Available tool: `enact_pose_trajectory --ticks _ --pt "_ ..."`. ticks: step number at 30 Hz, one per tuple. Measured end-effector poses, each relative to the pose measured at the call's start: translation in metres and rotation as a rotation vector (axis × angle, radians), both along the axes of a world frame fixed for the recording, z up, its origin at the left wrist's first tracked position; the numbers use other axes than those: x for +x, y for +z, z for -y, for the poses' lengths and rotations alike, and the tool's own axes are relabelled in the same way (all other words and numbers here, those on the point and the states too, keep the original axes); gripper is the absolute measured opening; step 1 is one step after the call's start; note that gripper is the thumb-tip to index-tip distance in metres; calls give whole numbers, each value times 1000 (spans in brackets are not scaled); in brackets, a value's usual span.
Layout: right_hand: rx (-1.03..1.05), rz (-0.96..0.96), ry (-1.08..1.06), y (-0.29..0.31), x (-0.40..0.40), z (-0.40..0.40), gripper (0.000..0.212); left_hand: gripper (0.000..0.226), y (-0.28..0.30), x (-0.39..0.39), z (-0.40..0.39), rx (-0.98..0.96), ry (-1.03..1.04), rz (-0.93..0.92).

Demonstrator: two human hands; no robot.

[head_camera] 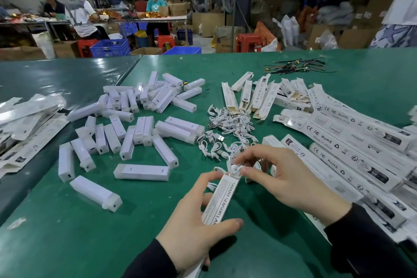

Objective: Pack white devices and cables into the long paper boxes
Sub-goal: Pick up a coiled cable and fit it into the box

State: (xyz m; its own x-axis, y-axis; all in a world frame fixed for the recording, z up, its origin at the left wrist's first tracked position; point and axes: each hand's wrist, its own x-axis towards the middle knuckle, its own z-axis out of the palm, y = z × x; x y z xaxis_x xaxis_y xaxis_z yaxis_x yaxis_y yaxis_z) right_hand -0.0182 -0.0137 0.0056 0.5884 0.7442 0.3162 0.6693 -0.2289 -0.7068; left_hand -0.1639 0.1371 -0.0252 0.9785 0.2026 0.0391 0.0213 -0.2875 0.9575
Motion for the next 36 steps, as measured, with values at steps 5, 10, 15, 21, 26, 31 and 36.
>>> enact_pose_trajectory --ticks 5,10,15,21,26,31,36 --pt "-83 -58 78 9 5 9 16 54 -1 1 1 -18 -23 -1" --pt "-65 -165 113 17 6 17 14 40 7 1 3 -140 -45 -7" --pt "35 -307 149 19 0 11 13 55 15 -2 1 -349 -159 12" --pt "367 -531 114 20 -8 2 13 52 20 -2 -1 -312 -221 12" --pt "310 -513 150 15 -16 -6 18 44 19 -1 1 -350 -160 35" --pt "144 -358 129 17 -12 0 18 45 15 0 -1 -302 -149 43" --pt "81 -306 107 22 -8 5 21 48 14 -2 -1 -181 -228 25"
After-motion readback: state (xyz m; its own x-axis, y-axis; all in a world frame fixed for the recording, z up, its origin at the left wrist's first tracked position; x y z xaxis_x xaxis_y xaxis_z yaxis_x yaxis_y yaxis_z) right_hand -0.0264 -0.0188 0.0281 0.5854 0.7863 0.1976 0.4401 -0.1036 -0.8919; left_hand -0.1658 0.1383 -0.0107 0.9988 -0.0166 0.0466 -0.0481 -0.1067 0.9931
